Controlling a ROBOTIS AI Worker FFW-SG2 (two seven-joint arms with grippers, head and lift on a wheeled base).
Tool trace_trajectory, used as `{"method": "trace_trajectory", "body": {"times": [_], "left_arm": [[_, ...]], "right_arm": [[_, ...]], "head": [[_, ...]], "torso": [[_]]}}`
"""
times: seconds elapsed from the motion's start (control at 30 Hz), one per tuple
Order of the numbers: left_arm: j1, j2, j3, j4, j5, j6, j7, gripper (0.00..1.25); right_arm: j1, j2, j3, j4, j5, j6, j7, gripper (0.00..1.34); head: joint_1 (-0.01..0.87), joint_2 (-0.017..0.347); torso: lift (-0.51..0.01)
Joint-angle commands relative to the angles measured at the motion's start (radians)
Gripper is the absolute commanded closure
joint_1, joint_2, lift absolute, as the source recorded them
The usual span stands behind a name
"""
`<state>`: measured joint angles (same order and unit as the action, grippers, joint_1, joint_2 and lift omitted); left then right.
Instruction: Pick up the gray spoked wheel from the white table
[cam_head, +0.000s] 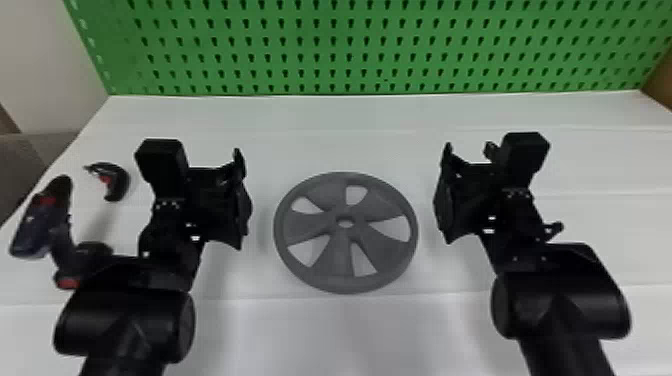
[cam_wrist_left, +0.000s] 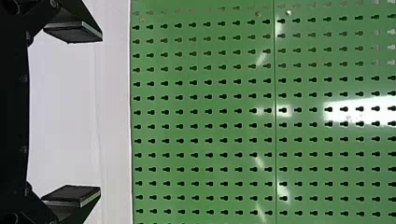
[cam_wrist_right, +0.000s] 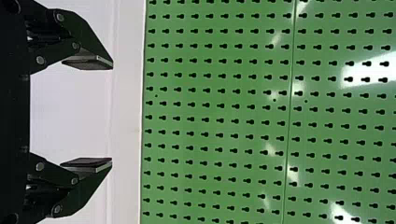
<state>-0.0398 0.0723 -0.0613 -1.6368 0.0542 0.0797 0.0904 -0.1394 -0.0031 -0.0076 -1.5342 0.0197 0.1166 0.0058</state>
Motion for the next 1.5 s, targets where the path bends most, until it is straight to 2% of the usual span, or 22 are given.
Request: {"method": "trace_trajectory", "body": {"times": [0.0,1.0,1.2,1.47], "left_arm": [[0.0,0.0,0.0,0.0,0.001,0.0,0.0,0.13],[-0.002,0.0,0.001,0.0,0.001,0.0,-0.003,0.13],[0.0,0.001,0.005,0.0,0.003,0.0,-0.005,0.13],[0.0,0.001,0.006,0.0,0.003,0.0,-0.008,0.13]], "right_arm": [[0.0,-0.002,0.001,0.0,-0.001,0.0,-0.001,0.52],[-0.006,-0.003,0.008,0.002,-0.014,0.002,-0.003,0.52],[-0.022,-0.003,0.006,-0.009,-0.032,0.069,-0.003,0.52],[-0.074,-0.009,0.006,-0.069,-0.03,0.282,-0.003,0.52]], "head": [[0.767,0.035],[0.767,0.035],[0.767,0.035],[0.767,0.035]], "torso": [[-0.107],[-0.107],[-0.107],[-0.107]]}}
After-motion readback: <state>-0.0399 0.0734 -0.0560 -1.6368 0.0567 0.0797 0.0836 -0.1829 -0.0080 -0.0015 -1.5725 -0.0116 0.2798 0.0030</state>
